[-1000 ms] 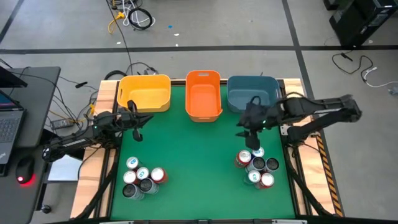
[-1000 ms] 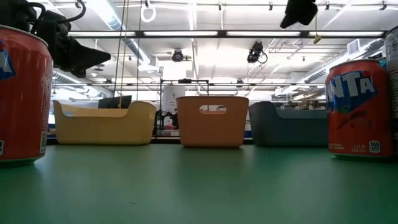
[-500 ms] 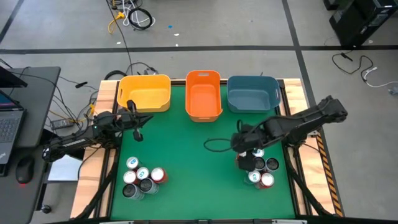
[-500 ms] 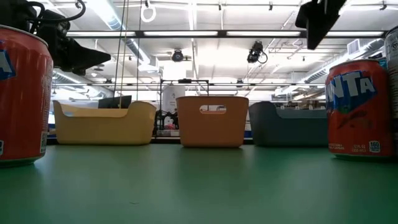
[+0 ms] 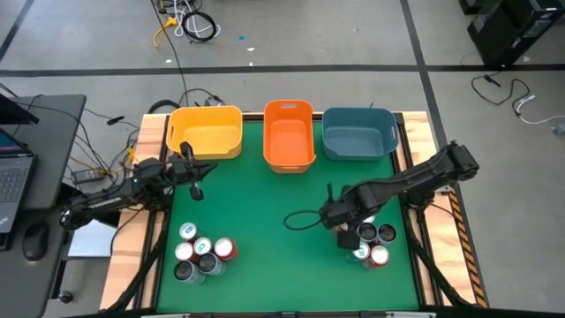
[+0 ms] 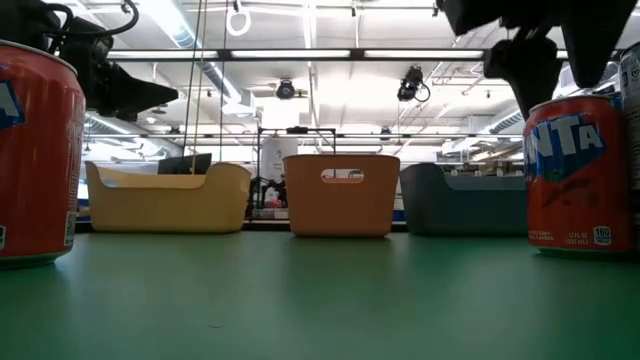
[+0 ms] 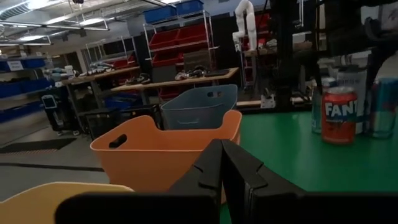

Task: Sort soda cans
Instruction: Put the orange soda can into the blue bin

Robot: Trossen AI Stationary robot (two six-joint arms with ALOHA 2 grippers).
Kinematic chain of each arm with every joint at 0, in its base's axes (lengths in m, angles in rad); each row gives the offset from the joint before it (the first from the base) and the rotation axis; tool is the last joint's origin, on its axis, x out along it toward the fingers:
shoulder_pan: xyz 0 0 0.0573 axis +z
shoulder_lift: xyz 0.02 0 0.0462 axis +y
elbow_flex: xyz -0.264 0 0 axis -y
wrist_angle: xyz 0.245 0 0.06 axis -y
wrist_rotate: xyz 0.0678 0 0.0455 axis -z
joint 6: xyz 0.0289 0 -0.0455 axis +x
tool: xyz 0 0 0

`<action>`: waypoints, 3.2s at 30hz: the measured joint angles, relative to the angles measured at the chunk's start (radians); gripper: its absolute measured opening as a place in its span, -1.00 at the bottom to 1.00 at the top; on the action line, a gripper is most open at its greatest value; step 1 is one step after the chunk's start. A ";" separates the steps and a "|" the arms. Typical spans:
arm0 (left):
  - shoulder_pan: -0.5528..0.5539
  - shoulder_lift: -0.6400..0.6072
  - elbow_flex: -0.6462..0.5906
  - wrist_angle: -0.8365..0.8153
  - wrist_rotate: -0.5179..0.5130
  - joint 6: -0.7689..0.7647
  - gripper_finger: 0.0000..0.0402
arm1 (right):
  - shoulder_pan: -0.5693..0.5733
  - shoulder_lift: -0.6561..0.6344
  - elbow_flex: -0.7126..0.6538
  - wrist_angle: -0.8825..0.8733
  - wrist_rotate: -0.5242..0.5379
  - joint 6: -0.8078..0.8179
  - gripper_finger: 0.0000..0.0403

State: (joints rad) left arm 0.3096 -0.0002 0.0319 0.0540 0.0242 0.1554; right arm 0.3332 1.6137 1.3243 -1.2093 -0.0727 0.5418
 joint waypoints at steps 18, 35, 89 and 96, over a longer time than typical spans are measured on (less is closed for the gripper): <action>0.000 0.000 0.000 -0.031 -0.050 -0.008 -0.93 | -0.077 0.143 0.019 -0.066 -0.010 -0.168 0.44; 0.000 0.000 0.000 -0.031 -0.051 -0.081 -0.93 | -0.558 0.112 0.504 -0.357 0.202 -0.358 0.44; 0.000 0.000 0.001 -0.108 -0.050 -0.108 -0.93 | -1.389 0.102 -0.016 -0.062 0.180 -0.426 0.44; 0.000 0.000 0.001 -0.109 -0.050 -0.108 -0.93 | -1.395 0.102 -0.024 -0.006 0.179 -0.432 0.47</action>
State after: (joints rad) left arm 0.3096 -0.0002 0.0330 -0.0555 -0.0259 0.0475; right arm -1.0618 1.7153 1.3003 -1.2157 0.1066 0.1095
